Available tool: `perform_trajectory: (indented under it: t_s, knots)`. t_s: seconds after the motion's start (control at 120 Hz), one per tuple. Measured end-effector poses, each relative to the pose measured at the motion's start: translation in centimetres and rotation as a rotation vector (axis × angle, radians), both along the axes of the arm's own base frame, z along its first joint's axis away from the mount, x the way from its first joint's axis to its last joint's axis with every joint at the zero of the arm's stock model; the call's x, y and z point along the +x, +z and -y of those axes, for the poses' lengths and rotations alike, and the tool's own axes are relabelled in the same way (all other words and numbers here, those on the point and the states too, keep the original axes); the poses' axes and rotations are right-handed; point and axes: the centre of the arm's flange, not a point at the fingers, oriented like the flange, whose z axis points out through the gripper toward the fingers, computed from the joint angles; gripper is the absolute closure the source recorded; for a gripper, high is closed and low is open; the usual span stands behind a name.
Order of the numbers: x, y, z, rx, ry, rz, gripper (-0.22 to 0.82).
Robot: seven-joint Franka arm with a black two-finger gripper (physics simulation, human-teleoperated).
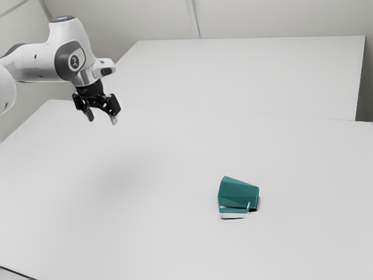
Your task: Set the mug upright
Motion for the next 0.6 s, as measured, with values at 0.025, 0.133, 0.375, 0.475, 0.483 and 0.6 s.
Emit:
perform_trajectory:
  t_s: [0.025, 0.133, 0.375, 0.475, 0.483, 0.6]
  knots:
    - [-0.1, -0.2, 0.0, -0.002, -0.003, -0.001, 0.00]
    - [-1.7, -1.2, 0.1, -0.045, -0.003, 0.002, 0.00]
    - [-1.8, -7.5, 4.7, -0.466, 0.090, -0.002, 0.00]
    - [-1.0, -10.4, 9.4, -0.574, 0.059, -0.042, 0.00]
    - [-0.9, -10.7, 9.8, -0.581, 0.056, -0.047, 0.00]
    - [-0.5, -14.4, 13.9, -0.677, 0.041, -0.097, 0.00]
